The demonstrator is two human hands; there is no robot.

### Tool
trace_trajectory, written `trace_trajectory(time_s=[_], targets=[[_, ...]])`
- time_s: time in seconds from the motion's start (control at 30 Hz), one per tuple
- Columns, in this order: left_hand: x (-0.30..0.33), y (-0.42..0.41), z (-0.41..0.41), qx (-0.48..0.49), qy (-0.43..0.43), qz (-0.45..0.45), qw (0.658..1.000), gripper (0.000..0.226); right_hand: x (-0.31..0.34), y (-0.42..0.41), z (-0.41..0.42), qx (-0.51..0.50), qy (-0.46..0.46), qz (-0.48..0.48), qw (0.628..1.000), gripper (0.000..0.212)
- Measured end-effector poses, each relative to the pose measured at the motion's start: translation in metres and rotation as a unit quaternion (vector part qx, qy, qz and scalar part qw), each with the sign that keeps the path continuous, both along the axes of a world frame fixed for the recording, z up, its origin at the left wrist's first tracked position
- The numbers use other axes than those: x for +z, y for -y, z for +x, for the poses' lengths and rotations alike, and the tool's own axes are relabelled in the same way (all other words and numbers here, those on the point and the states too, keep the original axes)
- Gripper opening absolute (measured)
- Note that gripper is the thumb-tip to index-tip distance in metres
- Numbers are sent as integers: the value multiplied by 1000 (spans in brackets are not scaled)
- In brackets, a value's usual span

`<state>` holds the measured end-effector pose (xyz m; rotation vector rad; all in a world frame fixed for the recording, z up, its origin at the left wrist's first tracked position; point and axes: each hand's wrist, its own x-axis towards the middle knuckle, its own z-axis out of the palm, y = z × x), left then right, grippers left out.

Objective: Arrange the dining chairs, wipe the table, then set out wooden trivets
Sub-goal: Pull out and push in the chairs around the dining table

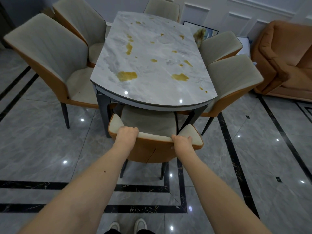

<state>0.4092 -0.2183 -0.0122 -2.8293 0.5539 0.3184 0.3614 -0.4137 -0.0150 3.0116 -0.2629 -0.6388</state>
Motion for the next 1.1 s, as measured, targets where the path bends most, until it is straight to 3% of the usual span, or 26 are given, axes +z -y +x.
trace_trajectory(time_s=[0.43,0.73,1.1], targets=[[0,-2,2,-7,0,-22,1000,29,-1,-2,1,-16,-9,-5,1000,41],[-1,-2,-1,-4,16,-27,1000,27,1,-1,0,-2,-5,-3,1000,36],[8,20,-10,40,-35,-21,998,44,2,8,-14,23,54,38,998,44]])
